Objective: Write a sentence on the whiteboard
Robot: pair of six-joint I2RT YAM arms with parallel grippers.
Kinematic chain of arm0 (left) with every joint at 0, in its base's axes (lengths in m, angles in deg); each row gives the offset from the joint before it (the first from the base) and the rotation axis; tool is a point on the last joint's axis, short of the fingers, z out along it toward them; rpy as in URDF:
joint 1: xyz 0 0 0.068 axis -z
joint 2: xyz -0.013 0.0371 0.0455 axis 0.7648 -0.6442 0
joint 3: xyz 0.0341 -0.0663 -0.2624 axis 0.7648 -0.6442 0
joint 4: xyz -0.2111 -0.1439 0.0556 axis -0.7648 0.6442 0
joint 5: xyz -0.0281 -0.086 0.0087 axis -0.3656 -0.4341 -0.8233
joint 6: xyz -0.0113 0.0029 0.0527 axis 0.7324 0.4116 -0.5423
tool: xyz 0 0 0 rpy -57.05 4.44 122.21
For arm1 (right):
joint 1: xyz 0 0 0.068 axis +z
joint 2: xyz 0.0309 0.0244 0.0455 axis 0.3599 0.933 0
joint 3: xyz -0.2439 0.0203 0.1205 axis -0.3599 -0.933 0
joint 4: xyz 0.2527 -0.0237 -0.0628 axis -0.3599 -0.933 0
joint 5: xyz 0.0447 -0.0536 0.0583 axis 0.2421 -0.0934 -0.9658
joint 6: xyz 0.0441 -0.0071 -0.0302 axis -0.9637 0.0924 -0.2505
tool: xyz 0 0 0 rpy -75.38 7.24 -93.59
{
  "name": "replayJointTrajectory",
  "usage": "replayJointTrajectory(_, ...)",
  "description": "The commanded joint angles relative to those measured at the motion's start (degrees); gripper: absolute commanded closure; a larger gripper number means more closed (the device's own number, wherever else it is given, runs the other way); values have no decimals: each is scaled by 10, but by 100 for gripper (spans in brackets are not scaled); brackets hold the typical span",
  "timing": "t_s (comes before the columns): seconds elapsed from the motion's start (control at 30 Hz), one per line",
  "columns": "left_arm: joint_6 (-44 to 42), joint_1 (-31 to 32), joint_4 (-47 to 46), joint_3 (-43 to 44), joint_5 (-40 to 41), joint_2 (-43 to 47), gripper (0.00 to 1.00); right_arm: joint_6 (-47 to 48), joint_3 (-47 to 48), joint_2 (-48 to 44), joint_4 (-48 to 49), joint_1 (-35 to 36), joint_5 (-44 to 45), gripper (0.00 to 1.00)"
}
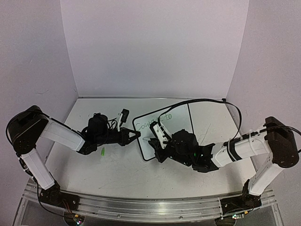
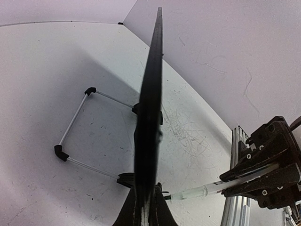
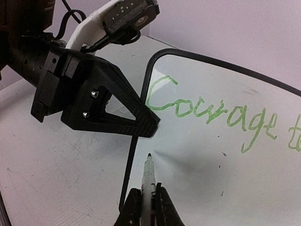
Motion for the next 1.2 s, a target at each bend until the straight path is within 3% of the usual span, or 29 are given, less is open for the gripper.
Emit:
replayJointTrajectory(0.0,-23,3,28,13,21,-8,100,-3,26,8,15,3,36,100)
replayJointTrajectory(1.17,-26,3,32,16,21,-8,100,-33,35,31,-17,5,30,100)
